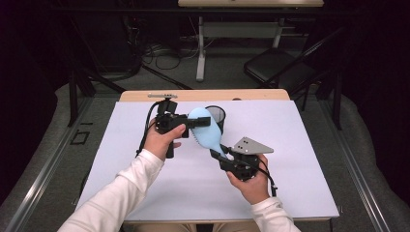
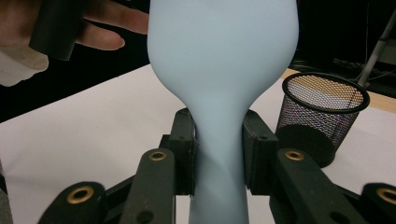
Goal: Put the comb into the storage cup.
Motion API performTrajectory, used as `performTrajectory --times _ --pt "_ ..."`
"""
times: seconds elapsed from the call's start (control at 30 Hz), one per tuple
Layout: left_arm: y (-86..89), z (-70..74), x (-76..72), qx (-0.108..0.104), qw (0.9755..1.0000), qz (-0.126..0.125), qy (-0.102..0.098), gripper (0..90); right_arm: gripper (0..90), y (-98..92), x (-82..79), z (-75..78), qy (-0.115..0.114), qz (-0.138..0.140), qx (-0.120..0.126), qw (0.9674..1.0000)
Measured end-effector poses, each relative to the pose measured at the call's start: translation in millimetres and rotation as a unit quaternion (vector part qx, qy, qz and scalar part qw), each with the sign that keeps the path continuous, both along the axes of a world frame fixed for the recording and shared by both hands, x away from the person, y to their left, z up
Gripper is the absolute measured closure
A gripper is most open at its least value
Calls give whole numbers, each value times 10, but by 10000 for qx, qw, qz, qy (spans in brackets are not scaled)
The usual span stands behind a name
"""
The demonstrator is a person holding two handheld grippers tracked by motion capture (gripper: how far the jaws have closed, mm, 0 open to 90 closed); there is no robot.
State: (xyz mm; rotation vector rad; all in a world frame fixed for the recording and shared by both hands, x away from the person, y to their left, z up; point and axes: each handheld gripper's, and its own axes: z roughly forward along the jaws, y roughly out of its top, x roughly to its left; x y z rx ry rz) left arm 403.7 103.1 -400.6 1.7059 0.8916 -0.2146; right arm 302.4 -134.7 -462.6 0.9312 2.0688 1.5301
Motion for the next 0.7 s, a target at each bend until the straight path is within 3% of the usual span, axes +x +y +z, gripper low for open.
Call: performTrajectory --times 0.33,0.5,0.7 --pt "-8 -16 -3 -95 9999 -104 52 405 692 2 -4 -4 -30 3 10 10000" --pt "8 -30 5 -234 9995 -95 196 425 692 1 -5 -8 -24 4 14 10000" --pt "13 -31 3 -239 9994 -72 227 435 692 9 -4 -17 -20 7 -1 10000"
